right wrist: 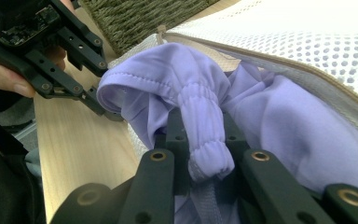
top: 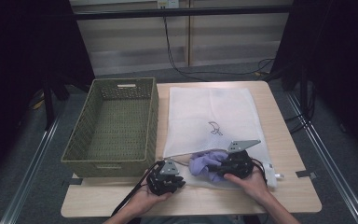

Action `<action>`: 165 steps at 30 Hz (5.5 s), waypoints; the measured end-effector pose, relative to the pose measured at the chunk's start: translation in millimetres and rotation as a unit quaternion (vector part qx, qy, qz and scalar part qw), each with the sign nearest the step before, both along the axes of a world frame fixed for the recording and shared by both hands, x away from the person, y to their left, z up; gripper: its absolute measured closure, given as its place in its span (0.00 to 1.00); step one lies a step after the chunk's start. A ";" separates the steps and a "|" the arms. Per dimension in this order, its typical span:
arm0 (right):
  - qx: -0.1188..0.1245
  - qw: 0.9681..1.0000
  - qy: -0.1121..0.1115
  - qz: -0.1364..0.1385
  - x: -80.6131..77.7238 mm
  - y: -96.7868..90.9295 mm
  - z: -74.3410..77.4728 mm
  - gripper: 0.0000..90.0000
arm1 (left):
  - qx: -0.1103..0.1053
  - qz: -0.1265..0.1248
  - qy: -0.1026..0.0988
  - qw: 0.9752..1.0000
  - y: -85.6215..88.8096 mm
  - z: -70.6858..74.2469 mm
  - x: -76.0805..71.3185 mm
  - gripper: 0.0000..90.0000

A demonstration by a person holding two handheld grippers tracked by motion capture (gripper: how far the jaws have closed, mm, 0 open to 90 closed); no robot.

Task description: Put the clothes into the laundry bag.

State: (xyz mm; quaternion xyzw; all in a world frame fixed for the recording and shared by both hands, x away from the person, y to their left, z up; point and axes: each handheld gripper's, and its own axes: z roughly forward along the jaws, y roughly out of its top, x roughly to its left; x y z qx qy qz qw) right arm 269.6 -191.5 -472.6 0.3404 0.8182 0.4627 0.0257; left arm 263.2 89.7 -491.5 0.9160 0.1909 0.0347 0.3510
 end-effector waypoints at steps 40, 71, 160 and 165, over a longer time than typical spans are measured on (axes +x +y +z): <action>-0.035 0.999 0.006 -0.012 17.1 10.0 -12.4 0.84 | -0.005 -0.063 -0.014 0.998 -61.8 -1.9 -6.5 0.93; -0.061 0.997 0.002 -0.038 43.3 15.9 -16.6 0.80 | -0.012 -0.068 -0.012 0.998 -61.0 -3.1 -4.6 0.93; -0.018 0.996 -0.007 -0.086 51.2 -6.1 5.9 0.51 | -0.019 -0.086 -0.005 0.996 -59.4 -4.1 1.3 0.95; -0.007 0.997 -0.015 -0.078 40.6 -23.3 12.3 0.54 | -0.021 -0.087 -0.005 0.996 -59.5 -4.2 1.4 0.95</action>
